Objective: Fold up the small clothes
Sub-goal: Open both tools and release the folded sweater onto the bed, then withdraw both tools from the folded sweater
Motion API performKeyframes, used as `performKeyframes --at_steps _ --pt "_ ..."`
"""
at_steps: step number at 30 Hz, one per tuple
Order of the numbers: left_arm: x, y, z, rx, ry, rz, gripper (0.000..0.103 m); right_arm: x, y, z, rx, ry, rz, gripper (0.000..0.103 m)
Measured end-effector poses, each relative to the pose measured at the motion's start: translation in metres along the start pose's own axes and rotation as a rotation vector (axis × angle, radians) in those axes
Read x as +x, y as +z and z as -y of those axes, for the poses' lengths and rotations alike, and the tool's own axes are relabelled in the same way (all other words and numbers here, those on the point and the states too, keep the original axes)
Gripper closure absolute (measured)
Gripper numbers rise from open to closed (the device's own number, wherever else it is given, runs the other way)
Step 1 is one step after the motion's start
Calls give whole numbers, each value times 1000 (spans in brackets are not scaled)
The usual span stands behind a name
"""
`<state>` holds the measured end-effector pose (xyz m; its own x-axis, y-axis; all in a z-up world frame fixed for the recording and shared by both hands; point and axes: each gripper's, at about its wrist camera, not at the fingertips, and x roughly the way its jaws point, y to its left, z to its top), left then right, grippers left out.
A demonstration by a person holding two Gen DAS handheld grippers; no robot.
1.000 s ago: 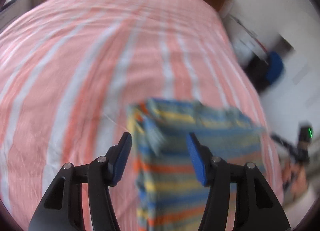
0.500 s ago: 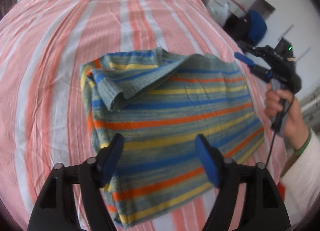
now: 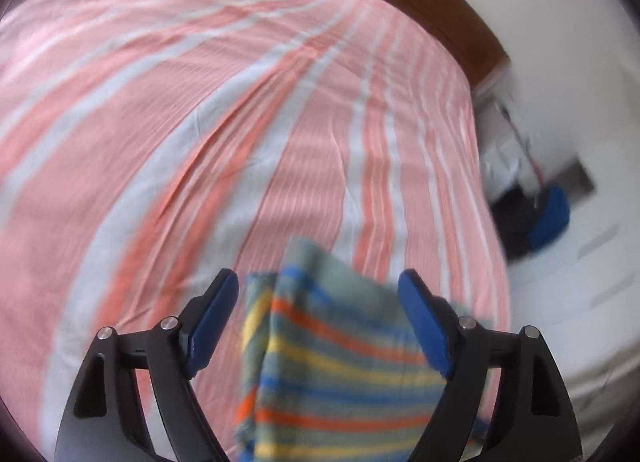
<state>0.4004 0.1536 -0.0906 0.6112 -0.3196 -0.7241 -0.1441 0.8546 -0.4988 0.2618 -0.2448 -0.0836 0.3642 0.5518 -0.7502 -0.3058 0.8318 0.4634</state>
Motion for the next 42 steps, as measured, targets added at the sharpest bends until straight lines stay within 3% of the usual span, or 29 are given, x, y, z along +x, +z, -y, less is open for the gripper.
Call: performKeyframes --at_steps 5,7,9,15,24,28,35,39,42 --pt "-13 -61 29 328 179 -97 19 -7 -18 -11 -85 -12 -14 55" --pt "-21 -91 32 422 304 -89 19 -5 -30 -10 -99 -66 -62 55" --pt "-33 -107 32 459 382 -57 19 -10 -46 -2 -98 -125 -88 55" --pt "-70 -129 39 453 435 37 17 -61 -88 -8 -48 -194 14 55" --pt "-98 -136 64 507 469 97 14 -75 -107 -25 -57 -218 40 53" --pt "-104 -144 68 523 481 119 10 -78 -115 -34 -95 -234 55 47" --pt "-91 -194 20 438 540 123 6 -93 -137 -28 -135 -389 205 30" --pt "-63 -231 -23 385 556 42 5 -85 -157 -9 -111 -453 216 30" --pt "-72 -249 -36 343 528 185 0 -77 -171 5 -67 -442 229 23"
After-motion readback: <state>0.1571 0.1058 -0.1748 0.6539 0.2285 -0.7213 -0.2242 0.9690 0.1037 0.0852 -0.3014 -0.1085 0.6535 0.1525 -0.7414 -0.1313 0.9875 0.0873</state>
